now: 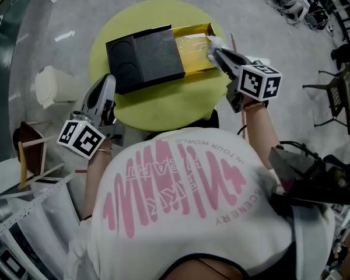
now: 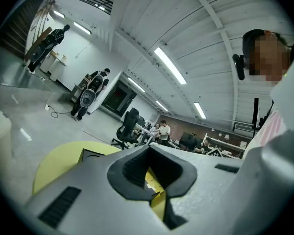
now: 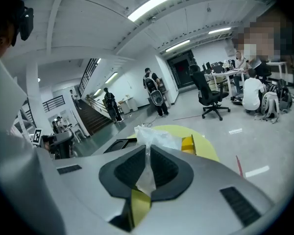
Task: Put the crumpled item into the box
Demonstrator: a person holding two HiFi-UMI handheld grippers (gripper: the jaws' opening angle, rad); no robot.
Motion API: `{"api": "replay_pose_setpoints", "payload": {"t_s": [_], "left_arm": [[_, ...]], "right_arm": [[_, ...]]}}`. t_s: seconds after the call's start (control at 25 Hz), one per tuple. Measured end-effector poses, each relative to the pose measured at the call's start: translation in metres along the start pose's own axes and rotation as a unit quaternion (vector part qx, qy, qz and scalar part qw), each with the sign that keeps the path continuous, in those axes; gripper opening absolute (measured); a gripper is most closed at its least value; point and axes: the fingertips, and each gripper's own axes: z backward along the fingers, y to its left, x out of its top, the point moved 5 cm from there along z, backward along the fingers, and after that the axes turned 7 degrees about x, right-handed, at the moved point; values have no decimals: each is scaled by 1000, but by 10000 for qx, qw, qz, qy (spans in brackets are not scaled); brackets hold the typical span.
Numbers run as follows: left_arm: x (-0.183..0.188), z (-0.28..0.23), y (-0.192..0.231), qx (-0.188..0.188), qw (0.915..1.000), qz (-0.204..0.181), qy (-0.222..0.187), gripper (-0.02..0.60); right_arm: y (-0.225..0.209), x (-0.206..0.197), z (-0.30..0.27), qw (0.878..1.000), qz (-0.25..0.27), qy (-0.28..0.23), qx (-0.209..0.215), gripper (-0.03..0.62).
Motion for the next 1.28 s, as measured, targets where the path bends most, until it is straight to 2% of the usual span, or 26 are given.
{"api": "replay_pose_setpoints", "payload": {"t_s": [0.28, 0.44, 0.56, 0.92, 1.28], "left_arm": [[-17, -6, -6, 561, 9982, 207, -105, 8], [-24, -10, -13, 913, 9946, 382, -304, 8], [-35, -14, -18, 1107, 9924, 460, -296, 8], [-64, -18, -20, 1485, 9870, 615, -87, 8], [-74, -10, -14, 1658, 9832, 742, -174, 8]], "right_arm": [[-26, 4, -27, 9969, 98, 620, 481, 21], [-38, -1, -42, 9898, 197, 1158, 808, 21], [-46, -3, -55, 9837, 265, 1470, 1002, 21], [-54, -18, -89, 9692, 301, 2104, 1247, 21], [-46, -39, -107, 9542, 464, 2637, 1332, 23]]}}
